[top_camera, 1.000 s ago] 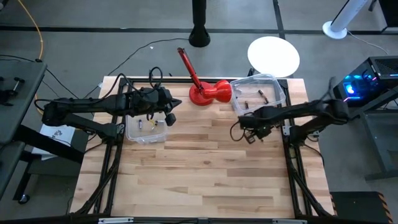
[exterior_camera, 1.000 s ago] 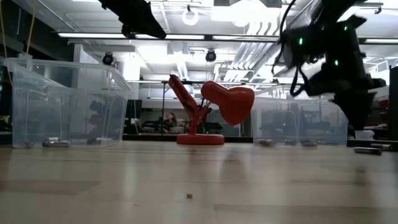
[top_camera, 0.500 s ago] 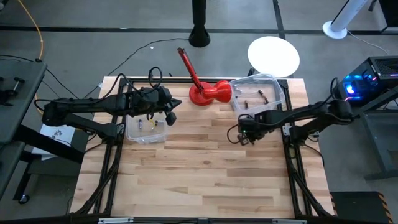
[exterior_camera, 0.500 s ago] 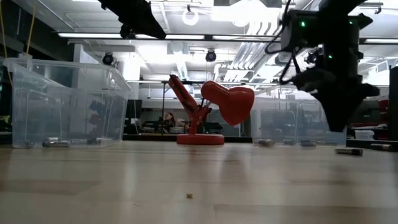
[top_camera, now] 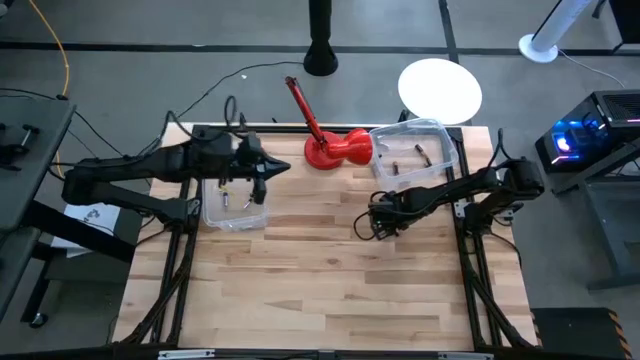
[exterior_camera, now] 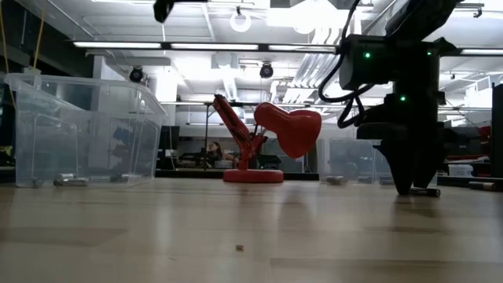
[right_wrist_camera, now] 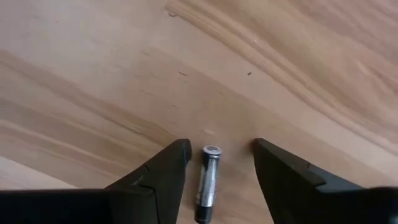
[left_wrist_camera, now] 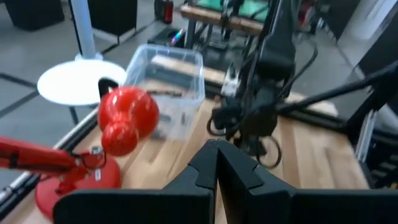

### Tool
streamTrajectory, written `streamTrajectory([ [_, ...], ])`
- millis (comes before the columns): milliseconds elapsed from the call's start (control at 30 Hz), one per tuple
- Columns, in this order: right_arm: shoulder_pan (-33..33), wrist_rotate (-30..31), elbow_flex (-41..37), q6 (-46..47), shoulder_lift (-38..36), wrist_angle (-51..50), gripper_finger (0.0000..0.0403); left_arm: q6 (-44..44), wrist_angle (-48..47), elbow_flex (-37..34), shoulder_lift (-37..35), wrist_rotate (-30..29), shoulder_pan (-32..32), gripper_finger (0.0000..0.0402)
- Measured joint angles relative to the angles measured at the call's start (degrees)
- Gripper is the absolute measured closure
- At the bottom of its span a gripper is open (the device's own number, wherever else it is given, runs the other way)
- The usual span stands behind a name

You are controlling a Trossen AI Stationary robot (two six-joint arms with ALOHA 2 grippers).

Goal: Sort batteries
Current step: Put the silver battery into the left transparent bin

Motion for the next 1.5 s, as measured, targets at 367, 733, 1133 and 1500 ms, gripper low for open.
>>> streamTrajectory([
  [367, 4.2, -0.8, 0.1, 5.3, 2.3, 1.2, 0.0302, -8.0, 4.5, 0.5, -10.7, 2.6, -1.8, 0.0401],
  [733, 3.7, -3.5, 9.5, -5.0, 3.1, 1.6, 0.0396, -5.2, 23.0, 0.6, -19.5, 2.6, -4.6, 0.0402],
  [1133, -7.7, -6.0, 42.3, -33.1, 16.8, 36.6, 0.0398, -1.4, 20.7, 0.6, -18.5, -1.1, -4.6, 0.0401],
  [1500, -7.8, -14.6, 83.2, -40.6, 43.7, 29.3, 0.0389, -1.4, 22.5, 0.5, -17.1, -1.0, -4.7, 0.0401],
])
